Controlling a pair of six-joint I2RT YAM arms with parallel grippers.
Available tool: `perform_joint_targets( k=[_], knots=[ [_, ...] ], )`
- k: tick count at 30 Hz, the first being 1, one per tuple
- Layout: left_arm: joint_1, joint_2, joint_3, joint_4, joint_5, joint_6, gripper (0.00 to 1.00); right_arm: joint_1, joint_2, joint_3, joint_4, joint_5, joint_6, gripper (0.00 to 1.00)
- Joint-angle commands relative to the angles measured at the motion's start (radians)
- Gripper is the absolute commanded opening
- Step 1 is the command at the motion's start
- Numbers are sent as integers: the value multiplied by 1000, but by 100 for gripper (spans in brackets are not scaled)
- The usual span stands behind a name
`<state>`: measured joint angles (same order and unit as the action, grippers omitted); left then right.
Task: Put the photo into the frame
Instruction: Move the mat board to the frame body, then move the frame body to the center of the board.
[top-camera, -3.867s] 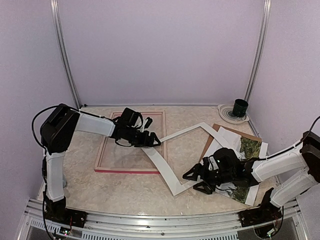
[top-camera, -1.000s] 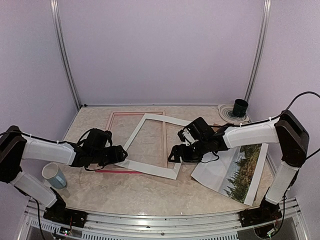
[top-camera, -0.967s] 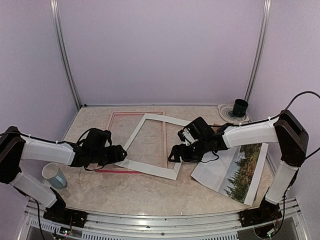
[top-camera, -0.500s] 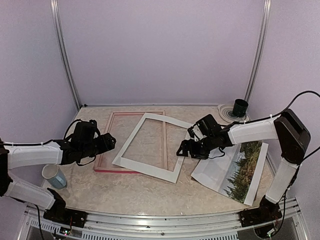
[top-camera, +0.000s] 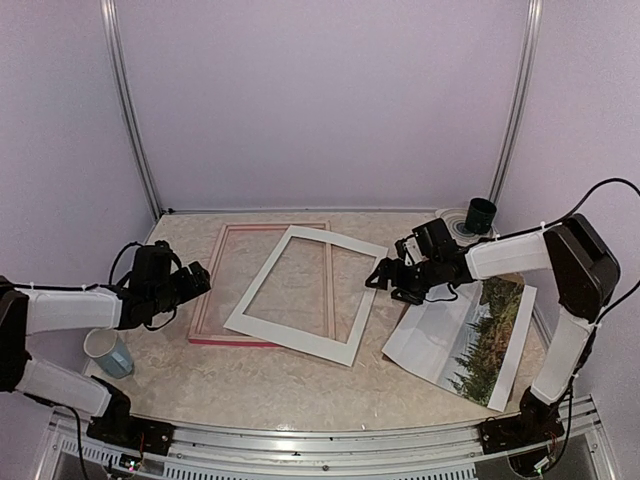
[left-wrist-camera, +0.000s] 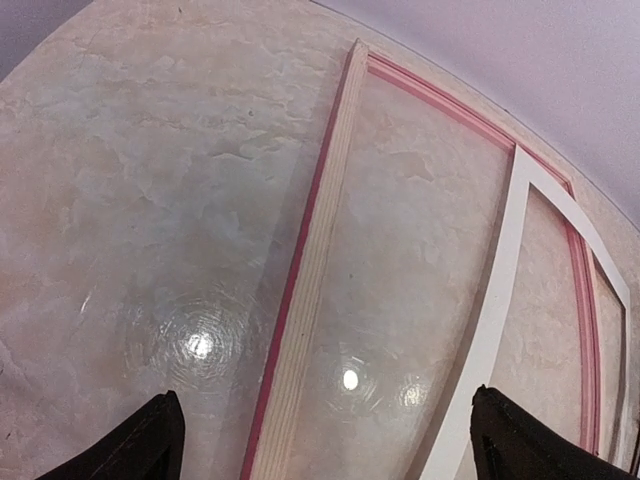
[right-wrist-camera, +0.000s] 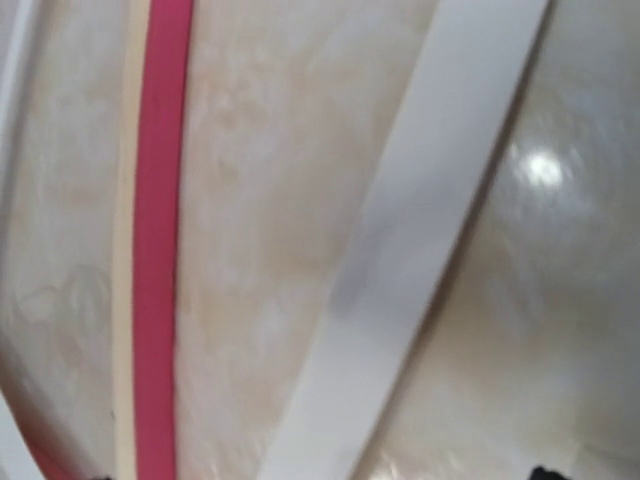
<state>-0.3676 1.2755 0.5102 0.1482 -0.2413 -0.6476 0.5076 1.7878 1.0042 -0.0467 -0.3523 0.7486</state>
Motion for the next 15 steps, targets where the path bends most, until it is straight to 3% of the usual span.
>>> perform_joint_targets(
  k=[1,6,12,15],
  knots=[
    [47,9,-51,151,62,47,99,-14,67,32,97,-69,68,89],
    [82,24,-88,245,117,54,99,-13,121,48,134,-94,134,88],
    [100,112,-53,245,125,61,98,-13,141,58,149,-94,168,88],
    [100,161,-15,210,101,72,91,-14,142,65,153,-101,172,88]
  ],
)
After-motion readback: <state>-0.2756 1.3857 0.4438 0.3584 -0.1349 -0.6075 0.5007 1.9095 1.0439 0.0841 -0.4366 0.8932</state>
